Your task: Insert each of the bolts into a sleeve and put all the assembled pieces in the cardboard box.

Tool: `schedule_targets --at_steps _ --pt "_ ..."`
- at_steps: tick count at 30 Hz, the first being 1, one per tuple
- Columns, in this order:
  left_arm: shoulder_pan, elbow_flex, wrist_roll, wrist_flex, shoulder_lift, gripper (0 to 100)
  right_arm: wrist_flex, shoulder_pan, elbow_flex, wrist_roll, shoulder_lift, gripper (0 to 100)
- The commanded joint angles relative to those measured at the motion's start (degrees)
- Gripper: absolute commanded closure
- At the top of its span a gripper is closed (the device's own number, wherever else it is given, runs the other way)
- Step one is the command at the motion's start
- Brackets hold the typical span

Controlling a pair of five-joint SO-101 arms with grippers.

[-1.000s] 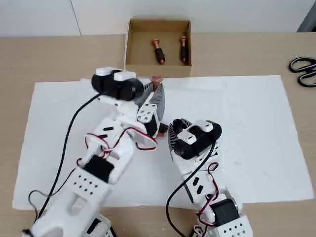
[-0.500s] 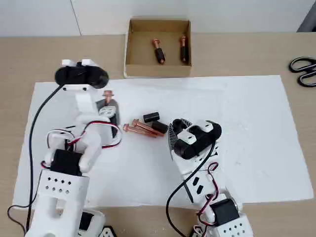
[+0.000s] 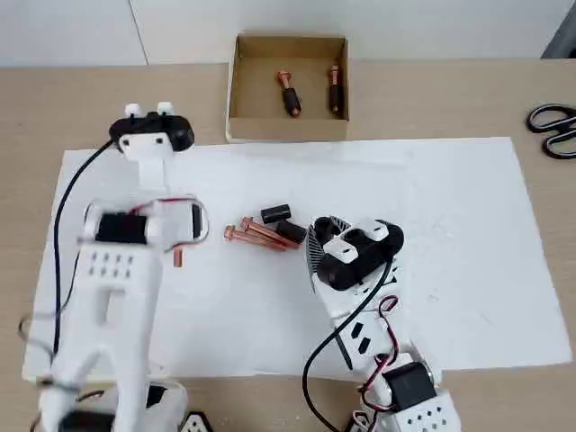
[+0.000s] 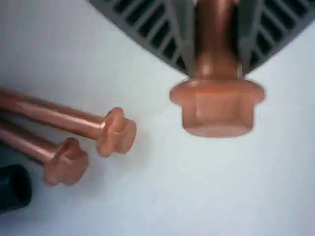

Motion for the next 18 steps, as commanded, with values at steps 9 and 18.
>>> schedule_targets --at_steps 9,18 --pt "-4.04 -13.93 -4.13 1.41 22.15 99 0.04 -0.04 0.35 -0.44 -0.66 99.4" --pt "-3.96 -13.93 -6.42 -0.62 27.34 97 0.04 -0.04 0.35 -0.44 -0.66 99.4"
